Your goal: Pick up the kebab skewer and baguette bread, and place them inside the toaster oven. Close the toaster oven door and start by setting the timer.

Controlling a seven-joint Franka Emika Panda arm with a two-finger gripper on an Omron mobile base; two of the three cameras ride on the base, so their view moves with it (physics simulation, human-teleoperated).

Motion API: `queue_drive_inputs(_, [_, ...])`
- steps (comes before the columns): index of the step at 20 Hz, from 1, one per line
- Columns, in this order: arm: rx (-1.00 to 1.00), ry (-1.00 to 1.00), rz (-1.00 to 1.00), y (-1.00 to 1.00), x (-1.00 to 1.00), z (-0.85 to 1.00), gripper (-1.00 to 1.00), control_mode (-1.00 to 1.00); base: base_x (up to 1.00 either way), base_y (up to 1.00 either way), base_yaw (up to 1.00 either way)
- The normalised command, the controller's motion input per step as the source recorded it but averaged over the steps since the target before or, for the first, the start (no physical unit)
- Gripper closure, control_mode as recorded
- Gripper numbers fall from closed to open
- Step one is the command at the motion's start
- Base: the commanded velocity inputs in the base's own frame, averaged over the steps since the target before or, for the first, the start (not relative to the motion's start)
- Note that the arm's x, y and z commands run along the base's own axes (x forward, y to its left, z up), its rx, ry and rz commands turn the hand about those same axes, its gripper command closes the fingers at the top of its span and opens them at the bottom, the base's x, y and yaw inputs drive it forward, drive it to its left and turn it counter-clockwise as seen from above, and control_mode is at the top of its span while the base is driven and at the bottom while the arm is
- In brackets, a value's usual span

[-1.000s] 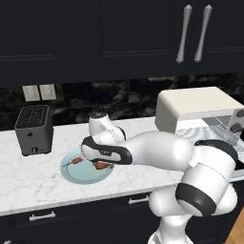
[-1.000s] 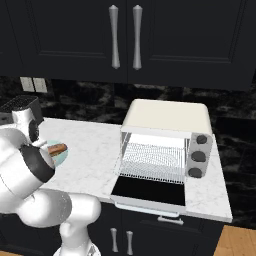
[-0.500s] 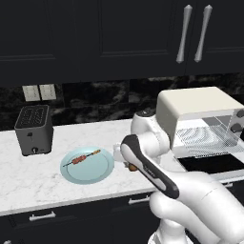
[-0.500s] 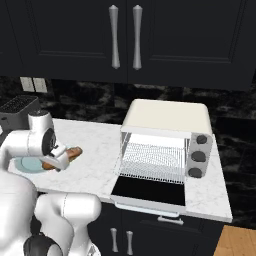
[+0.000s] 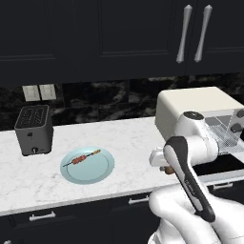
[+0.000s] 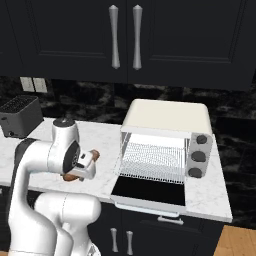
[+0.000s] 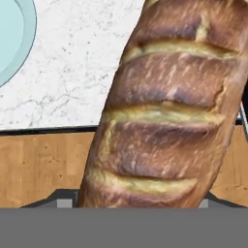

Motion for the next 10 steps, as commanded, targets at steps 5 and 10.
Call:
queue_drive_inputs(5, [0.00, 0.00, 0.28, -1.00, -0.14, 0.26, 1.00, -1.00, 0.00, 0.00, 0.00])
queue_drive_inputs(10, [0.00, 0.00, 0.25, -0.99, 0.00, 0.25, 1.00, -1.00, 0.00, 0.00, 0.00])
